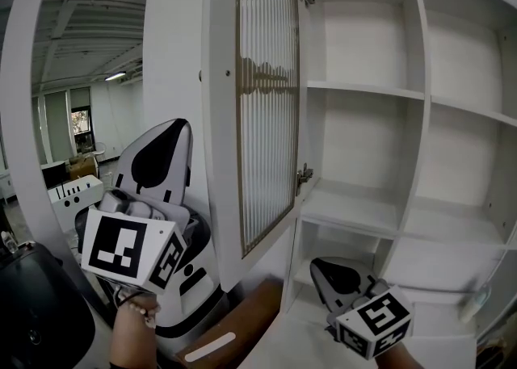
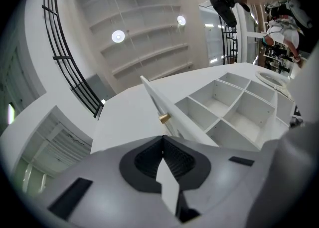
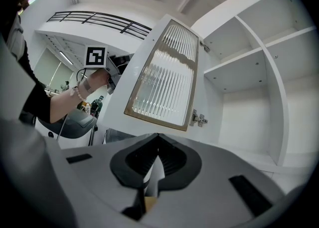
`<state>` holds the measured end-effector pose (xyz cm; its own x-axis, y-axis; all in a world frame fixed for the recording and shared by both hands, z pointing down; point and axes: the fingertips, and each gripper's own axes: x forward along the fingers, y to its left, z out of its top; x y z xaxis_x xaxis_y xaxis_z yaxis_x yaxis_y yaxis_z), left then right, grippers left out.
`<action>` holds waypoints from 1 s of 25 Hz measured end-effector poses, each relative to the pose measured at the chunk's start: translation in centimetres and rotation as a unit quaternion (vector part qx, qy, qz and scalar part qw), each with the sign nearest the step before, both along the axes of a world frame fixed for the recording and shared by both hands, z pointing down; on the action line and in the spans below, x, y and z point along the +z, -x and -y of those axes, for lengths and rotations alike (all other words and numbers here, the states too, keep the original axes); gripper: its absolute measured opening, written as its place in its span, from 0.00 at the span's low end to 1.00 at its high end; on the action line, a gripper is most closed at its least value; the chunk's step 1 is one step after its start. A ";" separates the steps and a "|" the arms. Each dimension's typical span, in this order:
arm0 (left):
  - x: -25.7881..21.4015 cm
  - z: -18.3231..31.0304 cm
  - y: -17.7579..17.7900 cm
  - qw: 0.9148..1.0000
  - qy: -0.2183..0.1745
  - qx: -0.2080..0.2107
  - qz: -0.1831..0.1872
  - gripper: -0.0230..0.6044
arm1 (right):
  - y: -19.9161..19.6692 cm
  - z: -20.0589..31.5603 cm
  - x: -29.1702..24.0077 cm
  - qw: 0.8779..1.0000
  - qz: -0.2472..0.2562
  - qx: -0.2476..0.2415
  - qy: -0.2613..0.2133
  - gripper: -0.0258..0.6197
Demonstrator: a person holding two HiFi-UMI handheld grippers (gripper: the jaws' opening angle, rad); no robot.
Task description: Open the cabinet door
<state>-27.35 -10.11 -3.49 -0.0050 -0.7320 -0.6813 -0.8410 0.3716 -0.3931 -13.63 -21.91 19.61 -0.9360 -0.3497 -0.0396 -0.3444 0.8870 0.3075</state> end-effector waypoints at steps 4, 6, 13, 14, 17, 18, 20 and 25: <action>2.3 0.2 0.4 1.000 0.010 0.002 -0.018 0.04 | -0.1 0.0 0.4 1.000 0.001 -0.002 0.004 0.04; 3.6 0.2 0.5 1.000 0.015 0.000 -0.024 0.04 | 0.0 -0.3 0.6 1.000 0.000 -0.007 0.012 0.04; 9.4 1.0 1.6 0.997 0.054 -0.004 -0.062 0.04 | -0.4 -0.1 1.4 1.000 -0.009 0.002 0.009 0.04; 10.2 1.1 1.8 0.996 0.059 -0.004 -0.069 0.04 | -0.4 0.0 1.6 1.000 -0.006 0.000 0.010 0.04; 12.7 0.9 2.3 0.993 0.069 -0.007 -0.095 0.04 | -0.6 -0.1 2.3 0.999 -0.026 0.012 0.032 0.04; 13.5 0.7 2.5 0.992 0.073 -0.008 -0.104 0.04 | -0.6 -0.1 2.5 0.999 -0.033 0.015 0.036 0.04; 15.0 0.5 2.9 0.990 0.082 -0.012 -0.116 0.04 | -0.6 0.0 3.1 0.998 -0.036 0.016 0.043 0.04; 18.8 0.7 3.3 0.983 0.114 -0.019 -0.140 0.04 | -0.5 0.1 4.2 0.998 -0.025 0.011 0.061 0.04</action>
